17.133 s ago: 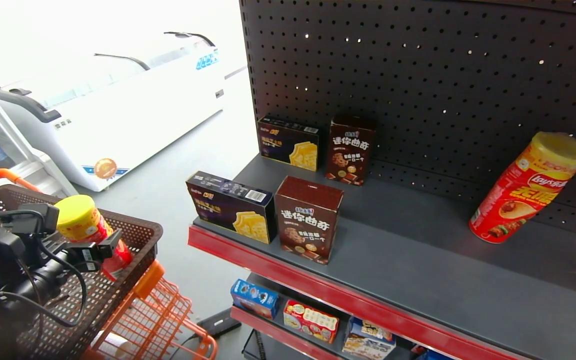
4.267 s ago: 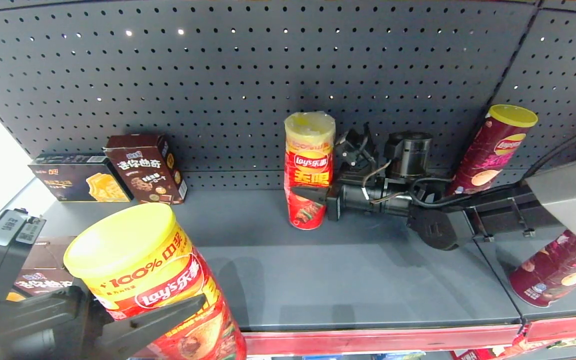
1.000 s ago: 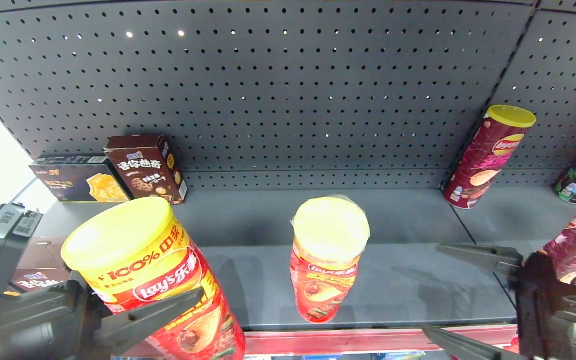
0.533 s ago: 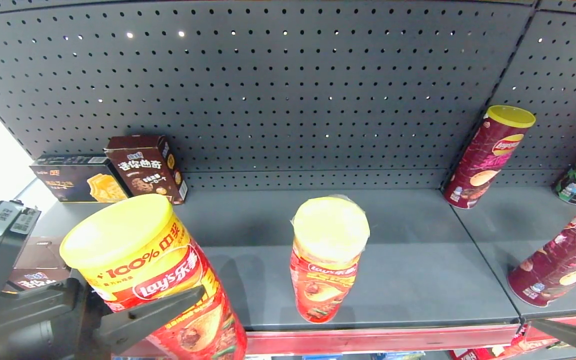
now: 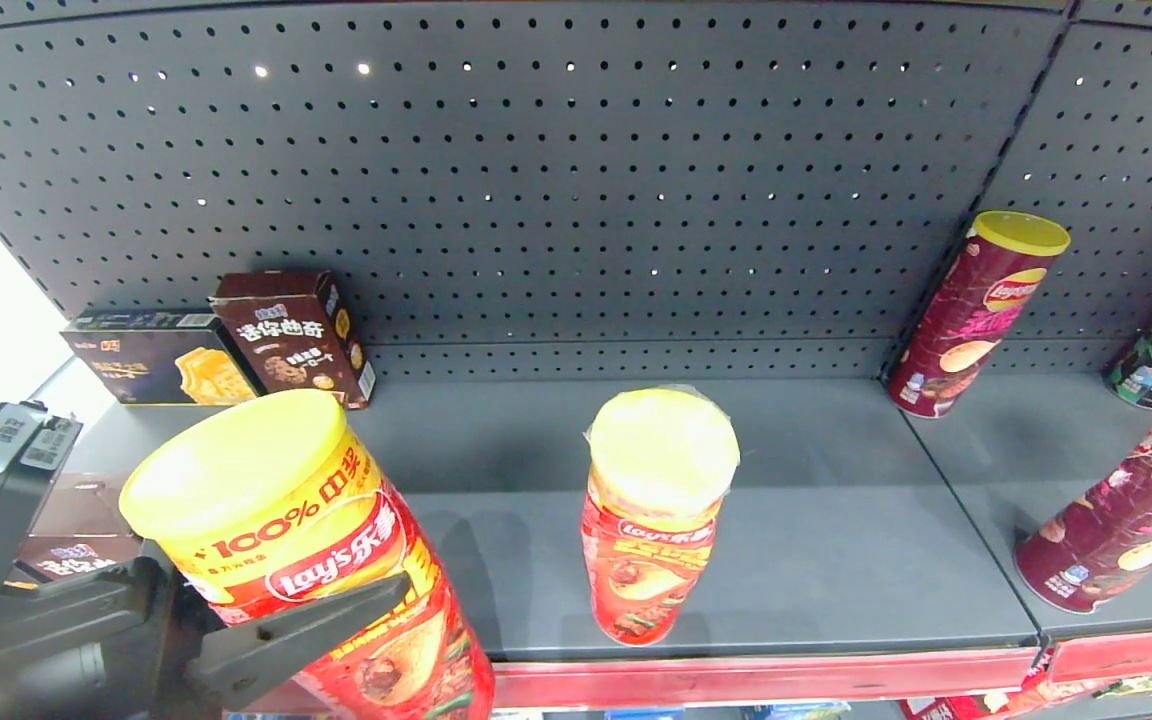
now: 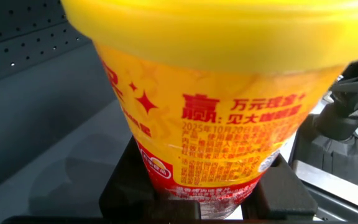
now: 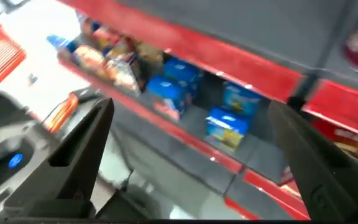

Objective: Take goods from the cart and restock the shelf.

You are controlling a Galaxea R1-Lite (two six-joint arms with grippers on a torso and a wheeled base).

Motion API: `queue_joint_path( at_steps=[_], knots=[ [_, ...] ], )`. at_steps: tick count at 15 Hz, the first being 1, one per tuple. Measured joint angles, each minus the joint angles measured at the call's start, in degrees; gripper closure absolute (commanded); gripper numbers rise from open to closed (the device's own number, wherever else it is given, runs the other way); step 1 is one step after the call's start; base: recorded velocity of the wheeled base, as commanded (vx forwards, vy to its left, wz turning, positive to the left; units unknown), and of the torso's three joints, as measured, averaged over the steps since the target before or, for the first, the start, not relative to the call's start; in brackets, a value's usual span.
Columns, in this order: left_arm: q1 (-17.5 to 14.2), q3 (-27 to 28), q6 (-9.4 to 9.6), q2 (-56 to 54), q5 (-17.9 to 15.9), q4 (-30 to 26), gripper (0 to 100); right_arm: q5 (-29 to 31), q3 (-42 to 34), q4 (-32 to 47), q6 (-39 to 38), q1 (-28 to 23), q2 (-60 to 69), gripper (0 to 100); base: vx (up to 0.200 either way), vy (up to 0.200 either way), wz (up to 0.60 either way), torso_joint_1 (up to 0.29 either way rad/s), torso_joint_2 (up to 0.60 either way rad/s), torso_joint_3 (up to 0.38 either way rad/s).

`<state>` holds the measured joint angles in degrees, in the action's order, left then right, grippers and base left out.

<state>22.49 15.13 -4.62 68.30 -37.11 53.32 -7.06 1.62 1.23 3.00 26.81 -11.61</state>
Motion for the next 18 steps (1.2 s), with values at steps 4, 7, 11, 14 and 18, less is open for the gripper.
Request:
queue_joint_path(
  at_steps=[4,7,11,14,18],
  knots=[
    [1.1,-0.1,0.17,0.2,0.0,0.0,100,0.4,0.5,0.9,-0.1,-18.1,-0.3,0,0.000,0.000,0.00,0.000,0.00,0.000],
    [1.5,-0.4,0.17,0.2,0.0,0.0,100,0.4,0.6,1.0,0.2,-26.8,-1.8,0,0.000,0.000,0.00,0.000,0.00,0.000],
    [1.5,-0.1,0.17,0.0,0.0,0.0,100,2.7,0.0,-1.1,0.1,-27.2,7.2,0,0.000,0.000,0.00,0.000,0.00,0.000],
    [1.5,-0.1,0.17,-0.1,0.0,0.0,100,9.4,-1.2,-1.2,-1.9,-26.9,10.3,0,0.000,0.000,0.00,0.000,0.00,0.000],
    [1.4,-0.1,0.28,-0.3,0.0,-0.1,100,7.9,-1.5,-1.2,-2.3,-26.8,11.3,0,0.000,0.000,0.00,0.000,0.00,0.000]
  ],
)
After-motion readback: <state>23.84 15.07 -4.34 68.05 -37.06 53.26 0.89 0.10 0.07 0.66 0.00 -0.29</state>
